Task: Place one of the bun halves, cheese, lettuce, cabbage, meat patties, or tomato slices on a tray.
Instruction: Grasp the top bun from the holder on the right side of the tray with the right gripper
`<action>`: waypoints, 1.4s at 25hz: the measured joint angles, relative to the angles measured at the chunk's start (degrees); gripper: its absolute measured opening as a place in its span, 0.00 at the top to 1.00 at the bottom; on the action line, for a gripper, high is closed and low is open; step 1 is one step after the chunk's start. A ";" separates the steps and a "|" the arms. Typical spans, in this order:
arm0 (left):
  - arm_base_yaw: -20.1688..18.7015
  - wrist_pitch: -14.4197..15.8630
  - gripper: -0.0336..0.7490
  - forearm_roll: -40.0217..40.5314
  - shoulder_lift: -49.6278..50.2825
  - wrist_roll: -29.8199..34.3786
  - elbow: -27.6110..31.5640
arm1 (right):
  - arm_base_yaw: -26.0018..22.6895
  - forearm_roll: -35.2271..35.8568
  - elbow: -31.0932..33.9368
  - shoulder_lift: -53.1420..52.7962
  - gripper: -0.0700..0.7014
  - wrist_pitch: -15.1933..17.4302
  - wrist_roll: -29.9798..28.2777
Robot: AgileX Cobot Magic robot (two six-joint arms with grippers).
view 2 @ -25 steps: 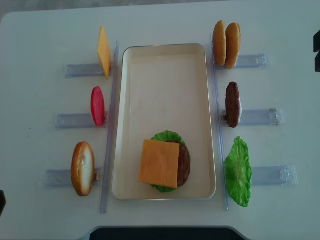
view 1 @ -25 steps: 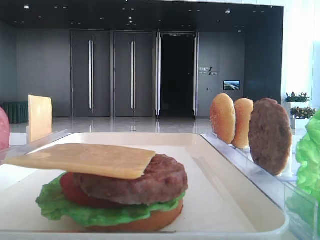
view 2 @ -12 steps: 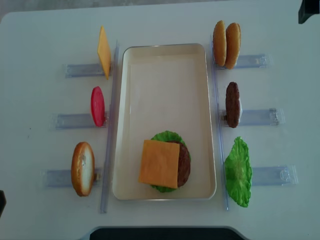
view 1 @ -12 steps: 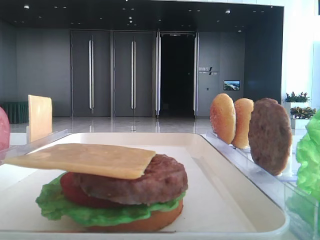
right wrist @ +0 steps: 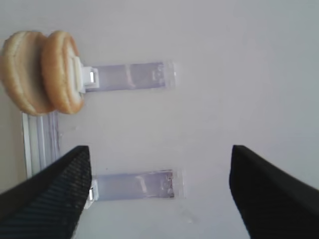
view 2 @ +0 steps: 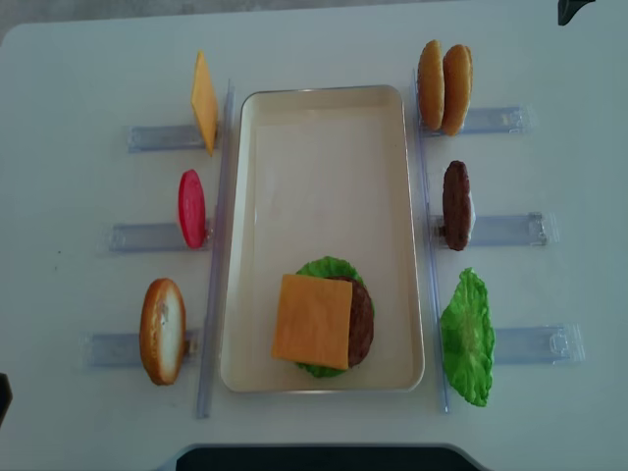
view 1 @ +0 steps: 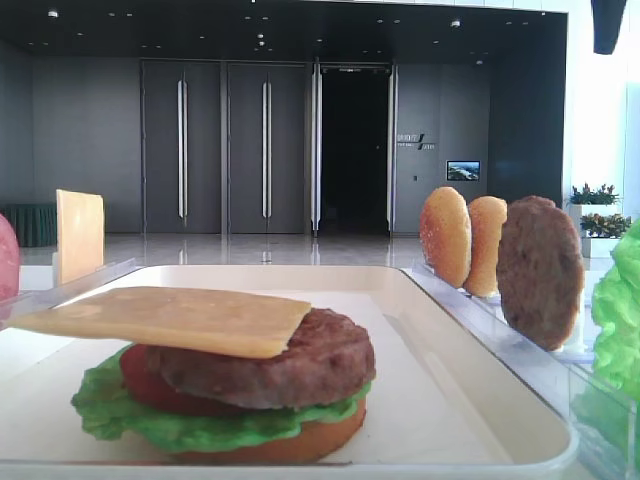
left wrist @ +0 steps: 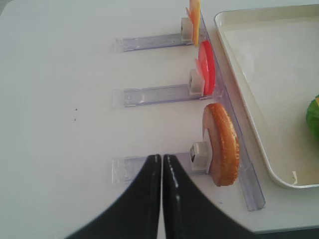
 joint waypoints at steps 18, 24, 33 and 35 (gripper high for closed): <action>0.00 0.00 0.96 0.00 0.00 0.00 0.00 | 23.01 -2.05 -7.60 11.38 0.21 -0.07 8.44; 0.00 0.00 0.96 0.00 0.00 0.00 0.00 | 22.47 -1.50 -9.03 12.72 0.21 -0.02 8.51; 0.00 0.00 0.96 0.00 0.00 0.00 0.00 | 17.35 0.35 -9.77 12.88 0.21 -0.02 8.57; 0.00 0.00 0.96 0.00 0.00 0.00 0.00 | 15.95 0.35 -9.77 12.99 0.21 -0.02 8.57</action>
